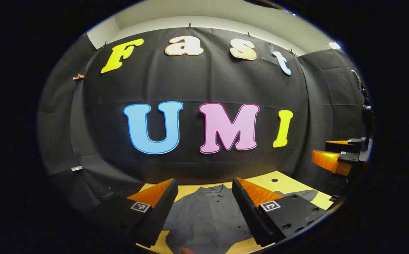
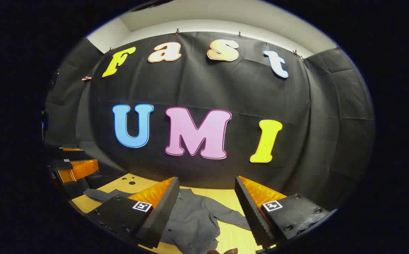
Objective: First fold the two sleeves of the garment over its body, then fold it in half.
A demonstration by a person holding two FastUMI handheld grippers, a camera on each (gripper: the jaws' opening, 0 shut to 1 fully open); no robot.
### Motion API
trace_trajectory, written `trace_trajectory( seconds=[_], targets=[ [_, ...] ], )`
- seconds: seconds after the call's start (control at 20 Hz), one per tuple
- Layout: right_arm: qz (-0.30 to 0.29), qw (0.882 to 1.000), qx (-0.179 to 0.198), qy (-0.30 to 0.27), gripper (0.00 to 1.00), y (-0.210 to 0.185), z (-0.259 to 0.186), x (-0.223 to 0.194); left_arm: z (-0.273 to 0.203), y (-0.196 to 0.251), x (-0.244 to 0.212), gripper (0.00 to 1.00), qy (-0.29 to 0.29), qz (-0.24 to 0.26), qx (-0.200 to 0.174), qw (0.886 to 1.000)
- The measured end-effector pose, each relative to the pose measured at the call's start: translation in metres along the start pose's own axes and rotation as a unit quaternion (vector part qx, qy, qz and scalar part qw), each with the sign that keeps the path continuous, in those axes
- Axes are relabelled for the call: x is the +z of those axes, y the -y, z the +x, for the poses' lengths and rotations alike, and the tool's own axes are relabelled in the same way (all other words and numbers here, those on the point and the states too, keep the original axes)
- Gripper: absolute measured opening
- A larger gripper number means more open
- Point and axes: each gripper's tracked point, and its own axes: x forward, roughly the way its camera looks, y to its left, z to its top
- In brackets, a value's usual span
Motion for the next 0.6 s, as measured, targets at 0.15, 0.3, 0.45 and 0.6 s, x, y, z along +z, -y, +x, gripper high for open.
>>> trace_trajectory(
  seconds=[0.15,0.3,0.45,0.6],
  targets=[
    [-0.004,1.000,-0.001,0.002,0.98,-0.010,0.005,0.001,0.007,-0.005,-0.001,0.97,-0.002,0.000,-0.010,1.000],
    [-0.004,1.000,-0.002,0.004,0.98,-0.015,0.008,0.003,0.011,-0.008,0.003,0.97,0.003,0.006,-0.014,1.000],
    [-0.005,1.000,-0.003,0.005,0.98,-0.014,0.012,0.003,0.015,-0.007,0.002,0.97,0.004,0.012,-0.016,1.000],
    [-0.004,1.000,-0.004,0.005,0.98,-0.012,0.014,0.002,0.018,-0.002,0.003,0.97,0.005,0.014,-0.020,1.000]
  ],
)
